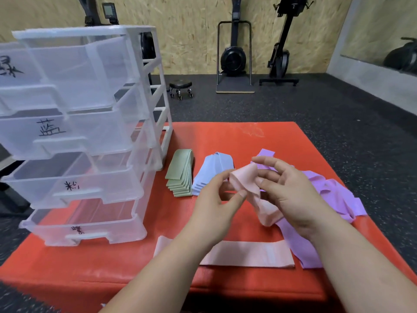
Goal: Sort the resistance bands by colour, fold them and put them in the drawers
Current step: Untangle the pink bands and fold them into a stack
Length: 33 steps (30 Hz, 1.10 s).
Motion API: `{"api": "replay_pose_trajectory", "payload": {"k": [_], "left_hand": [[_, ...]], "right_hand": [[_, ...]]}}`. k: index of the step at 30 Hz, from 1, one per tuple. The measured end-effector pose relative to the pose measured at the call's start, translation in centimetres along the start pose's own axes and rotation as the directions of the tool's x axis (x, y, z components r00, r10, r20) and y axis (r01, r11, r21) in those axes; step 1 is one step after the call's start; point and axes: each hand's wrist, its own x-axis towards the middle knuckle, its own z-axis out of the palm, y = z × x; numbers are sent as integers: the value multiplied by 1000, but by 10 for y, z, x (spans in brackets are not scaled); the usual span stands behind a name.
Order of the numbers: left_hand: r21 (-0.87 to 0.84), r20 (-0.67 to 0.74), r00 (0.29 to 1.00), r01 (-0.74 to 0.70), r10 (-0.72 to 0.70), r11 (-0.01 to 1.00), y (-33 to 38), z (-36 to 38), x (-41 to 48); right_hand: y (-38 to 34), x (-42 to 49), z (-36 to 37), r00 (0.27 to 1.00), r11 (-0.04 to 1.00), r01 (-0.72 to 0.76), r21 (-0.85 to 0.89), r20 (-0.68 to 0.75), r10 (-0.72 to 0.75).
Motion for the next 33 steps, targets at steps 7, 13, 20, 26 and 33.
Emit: {"api": "replay_pose_trajectory", "payload": {"k": [7,13,20,26,33], "left_hand": [[140,-175,983,-23,47,990,-11,-22,25],[310,-93,990,-69,103,948,-7,-32,25],[721,-113,969,-71,218,690,-11,-41,22],[556,-205,966,-20,160,831,-13,-43,21],[-17,-235,972,-2,-2,1000,-5,-26,19]], "right_hand": [[11,20,-16,960,951,95,-295,-227,-166],[11,19,-13,943,867,176,-466,-174,-285],[0,9,-8,895,834,324,-447,-140,-423],[8,7,-17,911,680,253,-688,-66,-406],[30,13,-19,966,548,103,-830,-48,-254]]}}
